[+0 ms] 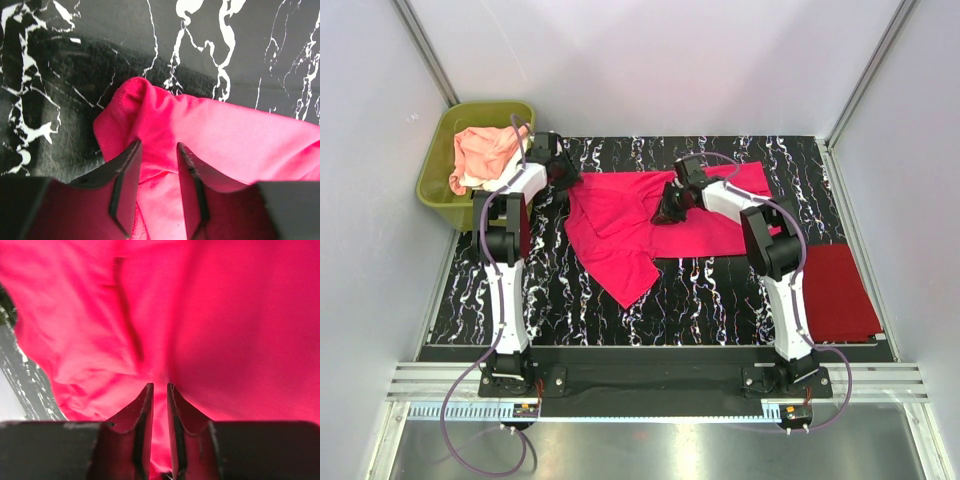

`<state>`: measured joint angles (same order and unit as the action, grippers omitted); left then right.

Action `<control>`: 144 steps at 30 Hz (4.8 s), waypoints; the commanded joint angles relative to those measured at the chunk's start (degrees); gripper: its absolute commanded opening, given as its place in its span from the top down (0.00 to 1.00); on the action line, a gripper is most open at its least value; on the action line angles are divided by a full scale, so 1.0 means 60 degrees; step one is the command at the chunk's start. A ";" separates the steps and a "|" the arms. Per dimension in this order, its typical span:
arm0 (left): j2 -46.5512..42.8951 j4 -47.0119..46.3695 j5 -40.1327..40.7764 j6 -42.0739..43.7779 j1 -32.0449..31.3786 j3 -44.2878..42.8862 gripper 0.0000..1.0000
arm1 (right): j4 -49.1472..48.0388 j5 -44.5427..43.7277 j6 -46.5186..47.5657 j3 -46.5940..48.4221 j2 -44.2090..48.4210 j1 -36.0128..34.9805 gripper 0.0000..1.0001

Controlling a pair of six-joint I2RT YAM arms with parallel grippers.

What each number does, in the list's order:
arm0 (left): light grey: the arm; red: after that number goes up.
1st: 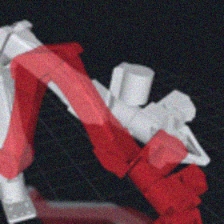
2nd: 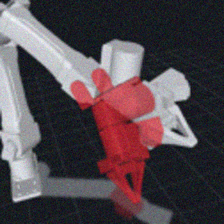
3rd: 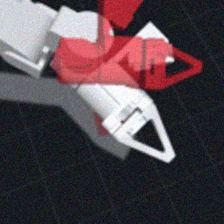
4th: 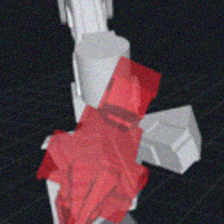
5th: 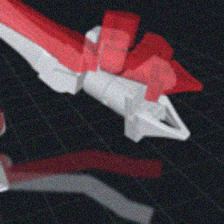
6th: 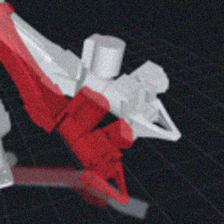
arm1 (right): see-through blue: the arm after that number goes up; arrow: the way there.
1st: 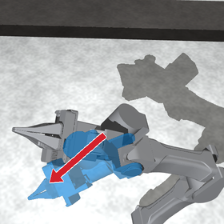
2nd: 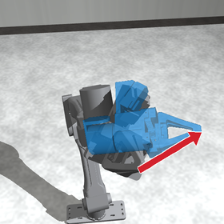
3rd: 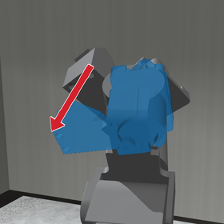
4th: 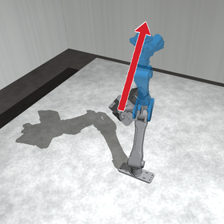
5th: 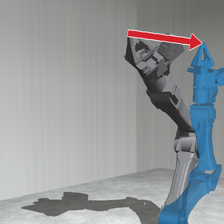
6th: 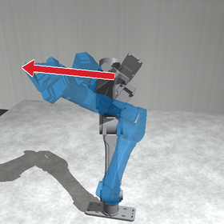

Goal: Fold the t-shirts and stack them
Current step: Fold the tshirt

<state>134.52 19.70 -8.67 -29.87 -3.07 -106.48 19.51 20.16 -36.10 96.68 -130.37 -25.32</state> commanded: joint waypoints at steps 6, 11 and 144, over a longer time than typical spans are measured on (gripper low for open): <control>-0.1794 0.0260 -0.0459 -0.0002 0.0058 0.0374 0.52 | 0.0820 -0.0998 0.1238 -0.0221 0.1746 0.1274 0.55; -0.2599 0.1021 0.0446 0.0261 -0.0659 0.0300 0.48 | 0.1917 -0.2333 0.1927 0.0189 0.2069 0.2417 0.42; -0.6804 0.1755 0.0434 -0.1453 -0.1817 0.8605 1.00 | 0.1569 -0.2453 0.1124 -0.4498 0.4414 0.5860 0.48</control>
<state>96.49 29.80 -7.27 -40.69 -13.80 -55.48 32.10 4.10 -28.34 67.81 -102.74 9.21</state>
